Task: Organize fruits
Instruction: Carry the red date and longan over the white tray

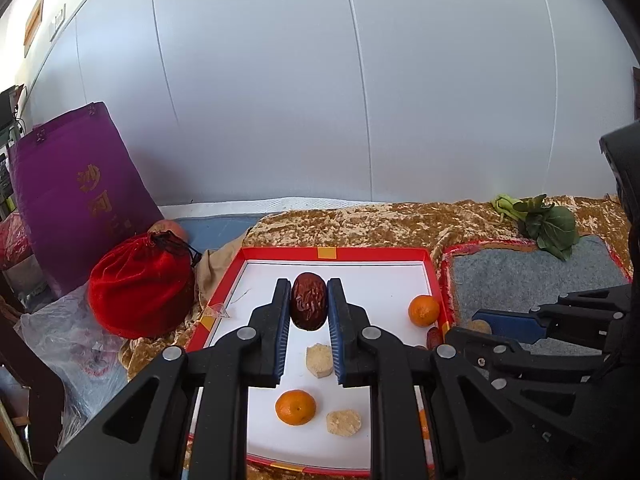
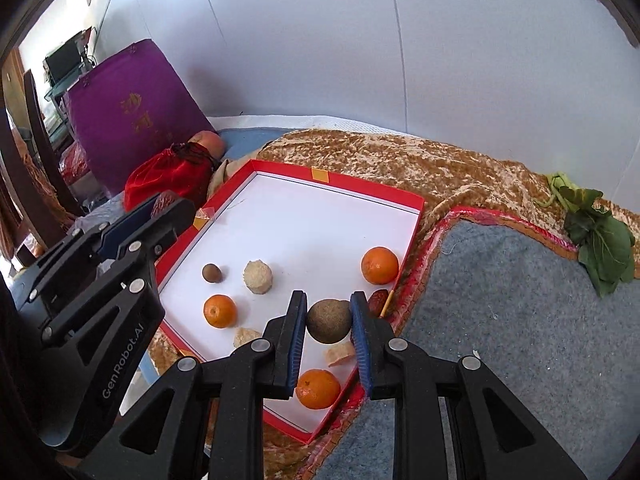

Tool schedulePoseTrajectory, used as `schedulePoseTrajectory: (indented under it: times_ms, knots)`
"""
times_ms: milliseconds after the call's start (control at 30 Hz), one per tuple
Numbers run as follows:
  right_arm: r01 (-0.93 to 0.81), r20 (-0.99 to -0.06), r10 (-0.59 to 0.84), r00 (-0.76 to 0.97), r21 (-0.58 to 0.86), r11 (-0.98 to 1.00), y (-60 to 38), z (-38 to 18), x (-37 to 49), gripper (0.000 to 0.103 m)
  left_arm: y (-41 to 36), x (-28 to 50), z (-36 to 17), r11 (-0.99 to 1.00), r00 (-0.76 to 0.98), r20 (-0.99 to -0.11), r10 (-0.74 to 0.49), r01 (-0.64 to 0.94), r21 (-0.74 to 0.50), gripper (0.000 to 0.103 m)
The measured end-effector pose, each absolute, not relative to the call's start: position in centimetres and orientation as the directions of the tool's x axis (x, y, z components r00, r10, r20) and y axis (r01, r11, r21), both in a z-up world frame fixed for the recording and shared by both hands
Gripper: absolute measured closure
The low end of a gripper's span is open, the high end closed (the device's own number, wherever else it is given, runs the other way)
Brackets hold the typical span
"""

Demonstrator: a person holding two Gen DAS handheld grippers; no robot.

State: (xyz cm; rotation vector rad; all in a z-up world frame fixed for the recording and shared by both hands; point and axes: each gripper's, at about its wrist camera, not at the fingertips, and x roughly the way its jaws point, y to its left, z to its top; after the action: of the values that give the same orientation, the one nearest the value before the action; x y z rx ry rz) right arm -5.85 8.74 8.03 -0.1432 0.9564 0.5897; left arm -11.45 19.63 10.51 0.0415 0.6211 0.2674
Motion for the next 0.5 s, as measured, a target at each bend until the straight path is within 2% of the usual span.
schedulePoseTrajectory:
  times_ms: [500]
  knots:
    - [-0.567, -0.768, 0.355, 0.533, -0.013, 0.823, 10.8, 8.3, -8.1, 0.081, 21.2, -11.6, 10.1, 0.950, 0.758, -0.577, 0.304, -0.290, 0.119, 0.087]
